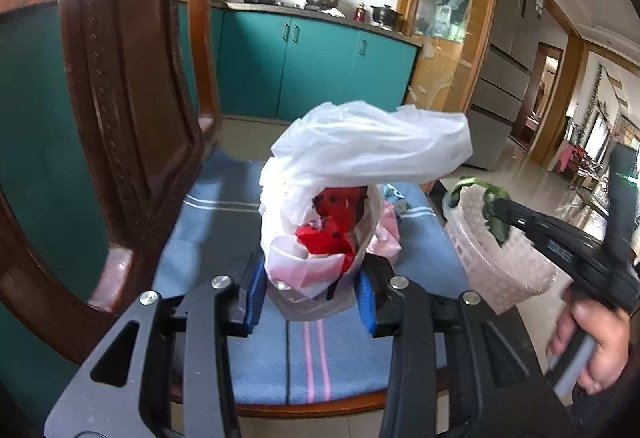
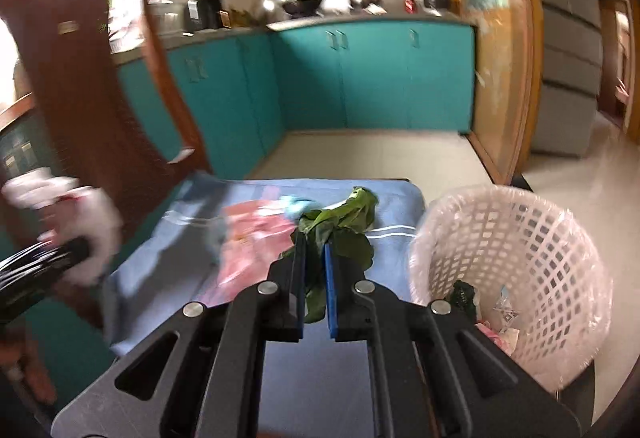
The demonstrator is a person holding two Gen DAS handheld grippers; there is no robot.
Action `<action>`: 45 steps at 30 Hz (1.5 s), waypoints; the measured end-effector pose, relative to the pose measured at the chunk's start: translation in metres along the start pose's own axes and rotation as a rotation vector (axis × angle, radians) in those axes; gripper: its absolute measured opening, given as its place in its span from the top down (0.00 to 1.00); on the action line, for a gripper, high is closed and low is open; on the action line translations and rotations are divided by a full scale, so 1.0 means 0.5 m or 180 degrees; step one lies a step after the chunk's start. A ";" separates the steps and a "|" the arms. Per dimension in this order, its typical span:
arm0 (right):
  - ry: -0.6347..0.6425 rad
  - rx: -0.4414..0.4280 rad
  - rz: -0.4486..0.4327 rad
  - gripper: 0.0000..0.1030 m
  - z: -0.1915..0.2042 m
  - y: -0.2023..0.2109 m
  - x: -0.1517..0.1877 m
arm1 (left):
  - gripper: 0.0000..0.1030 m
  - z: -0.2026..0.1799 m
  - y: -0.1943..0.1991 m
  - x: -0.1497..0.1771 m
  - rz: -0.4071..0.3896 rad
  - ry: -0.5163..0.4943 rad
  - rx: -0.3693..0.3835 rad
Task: Collect trash
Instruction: 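Grasp the green leafy vegetable with the right tool while the left tool holds the white bag, then carry the green leaves over the basket and open the right tool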
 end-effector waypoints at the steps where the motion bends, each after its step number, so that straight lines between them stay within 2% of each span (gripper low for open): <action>1: 0.0020 -0.0075 -0.0039 0.92 0.010 0.019 0.009 | 0.64 -0.007 -0.003 0.005 0.0028 -0.0031 0.0007; 4: 0.0060 -0.0279 -0.0072 0.92 0.043 0.054 0.038 | 0.63 -0.025 -0.009 0.017 0.0076 -0.0143 -0.0018; 8: 0.0118 -0.0372 -0.0007 0.92 0.069 0.049 0.059 | 0.63 -0.040 -0.016 0.039 0.0182 -0.0179 0.0032; 17: 0.0124 -0.0193 0.0025 0.92 0.062 0.043 0.074 | 0.62 -0.059 -0.045 0.049 0.0278 -0.0229 -0.0037; 32: 0.0047 -0.0187 -0.0001 0.92 0.030 0.057 0.076 | 0.62 -0.063 -0.067 0.056 0.0357 -0.0256 -0.0065; 36: -0.0108 -0.0106 -0.0150 0.92 -0.022 0.078 0.047 | 0.62 -0.063 -0.067 0.059 0.0353 -0.0260 -0.0093; 42: -0.0750 0.0097 -0.0308 0.91 -0.209 0.088 0.002 | 0.63 -0.065 -0.068 0.061 0.0361 -0.0245 -0.0107; 43: -0.0853 0.0122 -0.0260 0.84 -0.241 0.072 0.002 | 0.63 -0.066 -0.069 0.062 0.0368 -0.0250 -0.0111; 44: -0.0938 0.0143 -0.0142 0.62 -0.268 0.049 0.008 | 0.63 -0.069 -0.071 0.063 0.0377 -0.0258 -0.0113; 45: -0.1098 0.0194 0.0036 0.50 -0.302 0.022 0.025 | 0.63 -0.071 -0.074 0.063 0.0384 -0.0264 -0.0115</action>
Point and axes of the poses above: each gripper's, at about its wrist camera, not at the fingertips, and y roughly against the way its jaws point, z to its left, x to its underside, the point moved 8 cm from there along -y, roughly the way its jaws point, and after that the axes turned 12 degrees about z, right-handed, at the moved point
